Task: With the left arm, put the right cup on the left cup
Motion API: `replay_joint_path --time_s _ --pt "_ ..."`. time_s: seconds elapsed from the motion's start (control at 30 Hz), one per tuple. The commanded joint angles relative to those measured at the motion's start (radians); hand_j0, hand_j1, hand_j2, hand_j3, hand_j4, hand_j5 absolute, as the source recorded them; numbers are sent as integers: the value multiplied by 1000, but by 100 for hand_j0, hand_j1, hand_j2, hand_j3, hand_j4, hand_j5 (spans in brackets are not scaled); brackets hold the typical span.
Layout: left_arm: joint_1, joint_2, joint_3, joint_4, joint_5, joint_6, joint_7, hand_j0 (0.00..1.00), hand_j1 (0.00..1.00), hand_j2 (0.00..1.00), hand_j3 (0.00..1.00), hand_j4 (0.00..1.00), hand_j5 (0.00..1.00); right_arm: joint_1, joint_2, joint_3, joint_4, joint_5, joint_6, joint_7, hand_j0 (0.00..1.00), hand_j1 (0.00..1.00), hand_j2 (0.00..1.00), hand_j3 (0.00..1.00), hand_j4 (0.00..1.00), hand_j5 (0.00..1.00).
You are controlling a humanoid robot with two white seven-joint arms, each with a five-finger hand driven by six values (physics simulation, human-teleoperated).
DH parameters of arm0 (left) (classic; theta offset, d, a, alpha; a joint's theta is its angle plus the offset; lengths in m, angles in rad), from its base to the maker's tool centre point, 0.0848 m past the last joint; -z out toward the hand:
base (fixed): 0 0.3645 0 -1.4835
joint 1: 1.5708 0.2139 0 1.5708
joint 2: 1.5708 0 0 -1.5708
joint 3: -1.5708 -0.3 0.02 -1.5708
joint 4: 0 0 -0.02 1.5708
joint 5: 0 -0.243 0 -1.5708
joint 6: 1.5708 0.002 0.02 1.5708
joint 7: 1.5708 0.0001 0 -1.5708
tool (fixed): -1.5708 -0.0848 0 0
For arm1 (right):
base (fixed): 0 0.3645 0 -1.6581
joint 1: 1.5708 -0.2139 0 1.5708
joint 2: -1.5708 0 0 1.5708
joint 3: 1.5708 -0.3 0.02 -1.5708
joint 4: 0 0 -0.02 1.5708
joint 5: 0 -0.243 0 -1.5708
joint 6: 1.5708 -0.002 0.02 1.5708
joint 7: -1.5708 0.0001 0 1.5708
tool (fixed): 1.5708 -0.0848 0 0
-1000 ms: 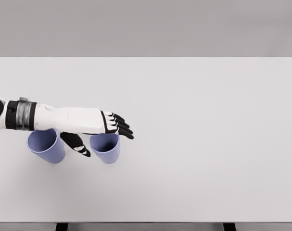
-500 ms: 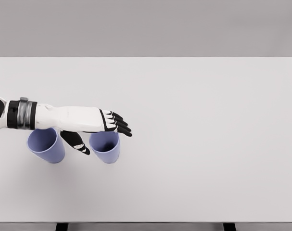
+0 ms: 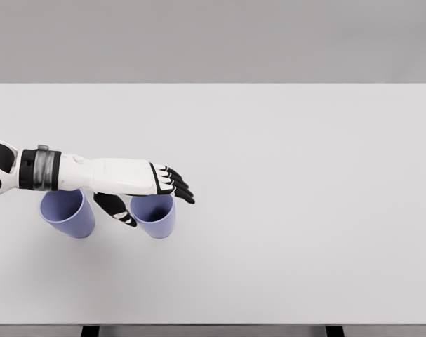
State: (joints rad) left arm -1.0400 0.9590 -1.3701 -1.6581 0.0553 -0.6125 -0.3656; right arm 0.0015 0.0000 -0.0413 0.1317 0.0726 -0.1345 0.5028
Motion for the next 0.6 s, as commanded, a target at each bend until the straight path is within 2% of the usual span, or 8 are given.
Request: replay_joint_path --time_s 0.0,0.17,0.37,0.5,0.57 --pt "0 -2 0 0 6 2 1 85 85 85 85 85 85 -2 0 0 0 1 0 0 100 100 100 100 100 100" --pt "25 1 19 -2 12 2 1 75 75 75 75 75 75 -2 0 1 0 1 0 0 100 100 100 100 100 100" --pt "25 10 34 -9 23 2 -1 64 64 64 64 64 64 -2 0 0 0 1 0 0 100 100 100 100 100 100" --pt "11 20 55 -20 51 2 -13 63 63 63 63 63 63 -2 0 0 0 1 0 0 100 100 100 100 100 100" --pt "-21 30 62 -29 74 2 -42 63 63 63 63 63 63 -2 0 0 0 1 0 0 100 100 100 100 100 100"
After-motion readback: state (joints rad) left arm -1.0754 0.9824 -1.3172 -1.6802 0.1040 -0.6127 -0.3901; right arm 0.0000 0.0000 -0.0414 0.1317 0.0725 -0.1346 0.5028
